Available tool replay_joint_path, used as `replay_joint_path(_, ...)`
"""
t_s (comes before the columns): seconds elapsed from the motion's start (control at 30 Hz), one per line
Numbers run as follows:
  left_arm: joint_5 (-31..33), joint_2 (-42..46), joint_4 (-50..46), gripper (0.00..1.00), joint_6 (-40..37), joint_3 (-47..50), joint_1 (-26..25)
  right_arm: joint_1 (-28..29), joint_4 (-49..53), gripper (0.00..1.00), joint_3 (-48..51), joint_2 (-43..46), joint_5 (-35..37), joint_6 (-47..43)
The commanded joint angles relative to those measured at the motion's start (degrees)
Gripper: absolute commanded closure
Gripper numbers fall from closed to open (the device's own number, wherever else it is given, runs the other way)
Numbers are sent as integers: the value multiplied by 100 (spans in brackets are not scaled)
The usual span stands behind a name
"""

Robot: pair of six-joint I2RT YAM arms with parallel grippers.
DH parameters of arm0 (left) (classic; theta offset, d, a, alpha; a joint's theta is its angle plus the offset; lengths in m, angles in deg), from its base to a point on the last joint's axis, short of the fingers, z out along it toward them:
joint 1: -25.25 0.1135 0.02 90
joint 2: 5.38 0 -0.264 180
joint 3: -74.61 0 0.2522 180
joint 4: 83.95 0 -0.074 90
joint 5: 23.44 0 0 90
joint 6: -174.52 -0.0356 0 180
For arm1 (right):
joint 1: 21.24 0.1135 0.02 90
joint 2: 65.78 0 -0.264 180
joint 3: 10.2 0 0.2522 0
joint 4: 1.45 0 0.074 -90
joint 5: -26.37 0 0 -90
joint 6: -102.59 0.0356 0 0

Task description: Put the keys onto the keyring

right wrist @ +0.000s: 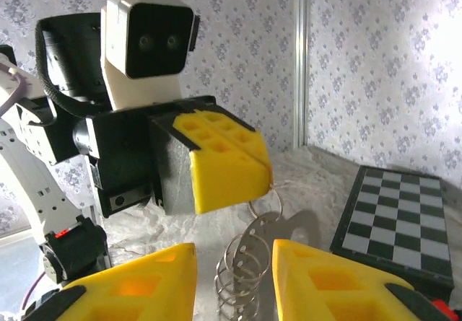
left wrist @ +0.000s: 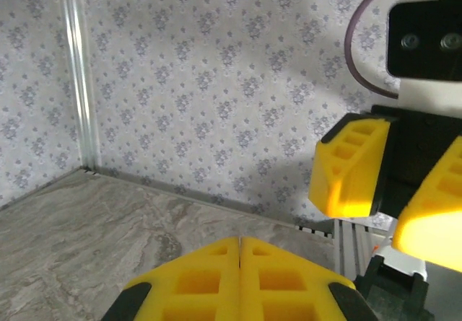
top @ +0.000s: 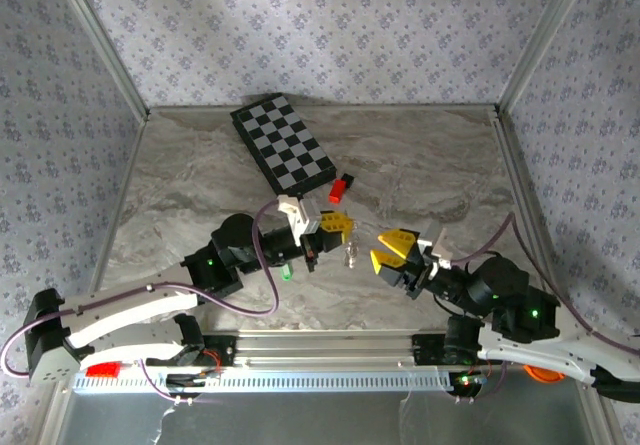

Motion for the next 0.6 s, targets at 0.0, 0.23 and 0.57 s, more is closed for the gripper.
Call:
replay_joint_path(0.0,-485,126,331,100,39,-182,-7,14,137,70,-199,-47,-327,23)
replay_joint_path(0.23,-1057,138,352,100,150,-312,-24,-13,204,77,-411,-87,-927,-106)
replay_joint_path(0.57,-1479,190,608,100,268,-264,-42,-42,364,82,-461,-199,-1050,-81)
